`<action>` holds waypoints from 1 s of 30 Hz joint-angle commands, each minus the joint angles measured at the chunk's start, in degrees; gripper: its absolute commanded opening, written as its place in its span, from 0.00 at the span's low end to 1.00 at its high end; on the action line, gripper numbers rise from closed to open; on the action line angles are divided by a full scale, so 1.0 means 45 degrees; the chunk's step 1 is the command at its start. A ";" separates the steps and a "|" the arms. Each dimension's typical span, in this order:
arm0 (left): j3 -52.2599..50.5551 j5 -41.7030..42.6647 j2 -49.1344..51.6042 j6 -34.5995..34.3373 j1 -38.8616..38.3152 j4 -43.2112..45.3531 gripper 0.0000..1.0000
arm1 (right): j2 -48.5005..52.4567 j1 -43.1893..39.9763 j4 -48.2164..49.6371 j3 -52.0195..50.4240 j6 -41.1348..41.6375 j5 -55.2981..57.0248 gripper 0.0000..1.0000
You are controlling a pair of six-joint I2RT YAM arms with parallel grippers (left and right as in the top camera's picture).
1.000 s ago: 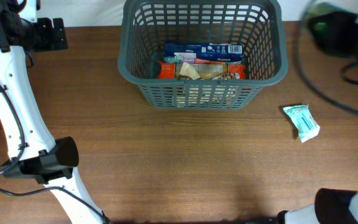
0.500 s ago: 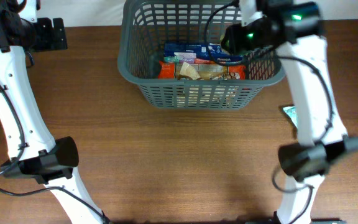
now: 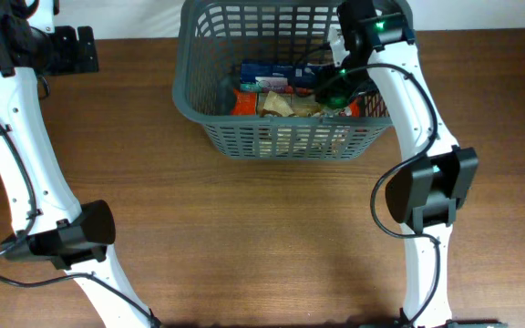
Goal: Pack container
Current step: 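Lift the jar with the right gripper and carry it into the basket, then release the jar and move the right gripper over the wipes pack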
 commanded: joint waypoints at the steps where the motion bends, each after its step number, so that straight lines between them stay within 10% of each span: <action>1: -0.0029 0.0000 0.0019 -0.0209 0.0063 -0.0015 0.99 | -0.1331 -0.0063 -0.0126 0.0602 -0.0510 0.0170 0.99; 14: -0.0034 0.0000 0.0019 -0.0214 0.0063 -0.0015 0.99 | -0.6713 -0.1025 -0.1311 0.2331 -0.0937 0.3910 0.88; 30: -0.0034 0.0000 0.0019 -0.0209 0.0063 -0.0015 0.99 | -0.7189 -1.1220 -0.0641 -0.1253 0.0913 -0.0641 0.91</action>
